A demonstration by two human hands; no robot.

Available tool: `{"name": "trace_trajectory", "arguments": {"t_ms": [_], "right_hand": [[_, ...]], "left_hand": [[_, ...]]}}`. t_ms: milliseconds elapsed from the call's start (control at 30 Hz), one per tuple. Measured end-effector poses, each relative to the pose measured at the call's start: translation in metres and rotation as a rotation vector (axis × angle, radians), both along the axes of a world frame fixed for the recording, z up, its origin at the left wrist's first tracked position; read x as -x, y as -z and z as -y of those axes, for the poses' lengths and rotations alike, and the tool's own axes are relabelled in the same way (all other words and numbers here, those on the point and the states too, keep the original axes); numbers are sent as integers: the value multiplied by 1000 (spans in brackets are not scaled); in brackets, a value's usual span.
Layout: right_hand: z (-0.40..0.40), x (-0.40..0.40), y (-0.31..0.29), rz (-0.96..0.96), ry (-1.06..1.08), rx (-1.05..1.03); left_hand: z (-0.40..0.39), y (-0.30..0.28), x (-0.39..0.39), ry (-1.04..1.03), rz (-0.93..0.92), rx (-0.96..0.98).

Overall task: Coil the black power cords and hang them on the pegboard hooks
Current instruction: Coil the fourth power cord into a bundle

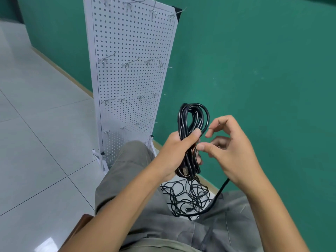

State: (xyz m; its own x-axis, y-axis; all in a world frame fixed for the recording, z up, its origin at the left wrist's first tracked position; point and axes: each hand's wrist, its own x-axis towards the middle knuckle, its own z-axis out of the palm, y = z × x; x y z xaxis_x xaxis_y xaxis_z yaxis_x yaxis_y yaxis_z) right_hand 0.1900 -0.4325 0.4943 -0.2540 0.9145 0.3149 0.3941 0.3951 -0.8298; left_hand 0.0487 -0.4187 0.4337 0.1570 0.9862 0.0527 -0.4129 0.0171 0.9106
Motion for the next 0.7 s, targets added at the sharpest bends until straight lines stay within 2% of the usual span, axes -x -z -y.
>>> {"name": "trace_trajectory", "arguments": {"t_ms": [133, 267, 367, 467, 567, 700], "right_hand": [[2, 1, 2, -214, 69, 84], [-1, 0, 5, -195, 117, 56], [-4, 2, 12, -309, 57, 112], [-6, 2, 17, -328, -29, 106], [-8, -6, 28, -275, -58, 135], [-5, -17, 44, -212, 52, 165]], "left_hand": [[8, -7, -6, 120, 93, 12], [10, -10, -1, 220, 174, -14], [9, -9, 1, 307, 303, -9], [5, -10, 5, 333, 390, 12], [1, -16, 17, 326, 395, -7], [-8, -16, 36, 233, 248, -30]]}}
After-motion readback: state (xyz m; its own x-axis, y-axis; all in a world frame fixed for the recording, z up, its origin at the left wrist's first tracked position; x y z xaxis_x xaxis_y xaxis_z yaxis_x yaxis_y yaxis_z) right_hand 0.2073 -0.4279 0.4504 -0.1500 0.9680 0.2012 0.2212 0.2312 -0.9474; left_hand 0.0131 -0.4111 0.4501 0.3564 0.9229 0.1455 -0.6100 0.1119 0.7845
